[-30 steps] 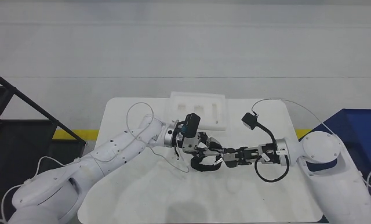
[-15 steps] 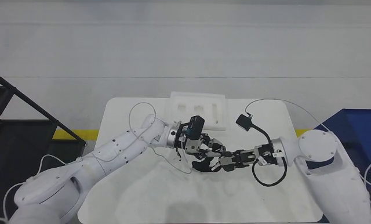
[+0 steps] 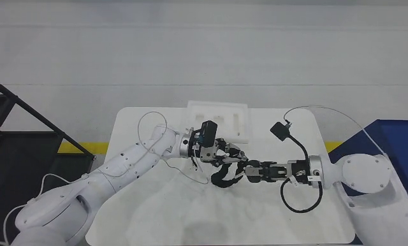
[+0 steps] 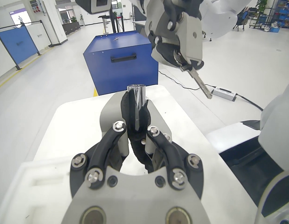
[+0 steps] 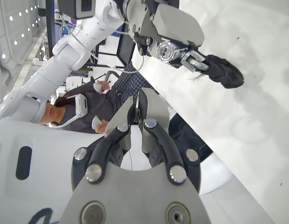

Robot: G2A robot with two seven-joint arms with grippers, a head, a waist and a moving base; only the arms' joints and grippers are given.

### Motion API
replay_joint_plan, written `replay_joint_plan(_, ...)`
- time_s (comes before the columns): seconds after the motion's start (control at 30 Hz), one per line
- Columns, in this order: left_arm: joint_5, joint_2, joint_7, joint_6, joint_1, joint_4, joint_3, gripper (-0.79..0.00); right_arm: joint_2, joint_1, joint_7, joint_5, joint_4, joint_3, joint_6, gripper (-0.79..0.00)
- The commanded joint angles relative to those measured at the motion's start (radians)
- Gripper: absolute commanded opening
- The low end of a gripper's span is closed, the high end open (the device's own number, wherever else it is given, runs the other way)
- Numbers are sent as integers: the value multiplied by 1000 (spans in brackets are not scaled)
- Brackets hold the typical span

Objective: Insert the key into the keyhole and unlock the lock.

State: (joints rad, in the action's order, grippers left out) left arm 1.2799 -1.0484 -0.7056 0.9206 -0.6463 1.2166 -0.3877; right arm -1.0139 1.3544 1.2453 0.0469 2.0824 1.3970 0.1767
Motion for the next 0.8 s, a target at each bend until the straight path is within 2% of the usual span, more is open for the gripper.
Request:
replay_joint_plan(0.0, 36, 2, -21, -23, -9, 4, -10, -785, 2, 27, -46, -29, 35, 5, 2, -785)
replay_joint_plan(0.4, 207, 8, -85, -154, -61, 39, -57, -785, 10, 188, -322, -253, 209, 34, 63, -785)
replay_joint_plan(0.77, 192, 19, 14, -155, -106, 104, -122, -785, 14, 242, -394, -348, 259, 29, 87, -785)
